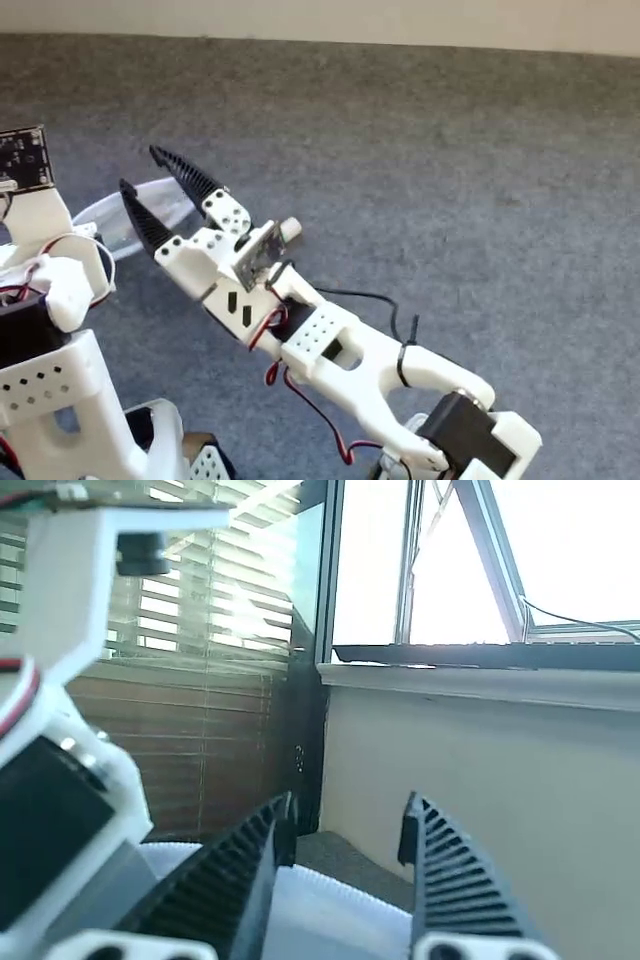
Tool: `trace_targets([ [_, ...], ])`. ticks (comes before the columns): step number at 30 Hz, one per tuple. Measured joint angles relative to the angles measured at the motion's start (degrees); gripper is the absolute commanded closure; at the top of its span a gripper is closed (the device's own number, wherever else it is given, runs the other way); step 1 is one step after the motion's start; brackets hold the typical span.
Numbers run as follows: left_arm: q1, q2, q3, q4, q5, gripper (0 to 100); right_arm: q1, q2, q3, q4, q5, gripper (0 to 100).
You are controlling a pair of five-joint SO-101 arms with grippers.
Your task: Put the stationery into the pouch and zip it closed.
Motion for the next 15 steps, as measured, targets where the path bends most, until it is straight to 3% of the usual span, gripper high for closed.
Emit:
trace_targets([
  [15, -0.09, 0.18, 0.00, 0.00, 0.00, 99, 0.09, -6.42, 0.00, 3.16, 0.18, 83.9],
])
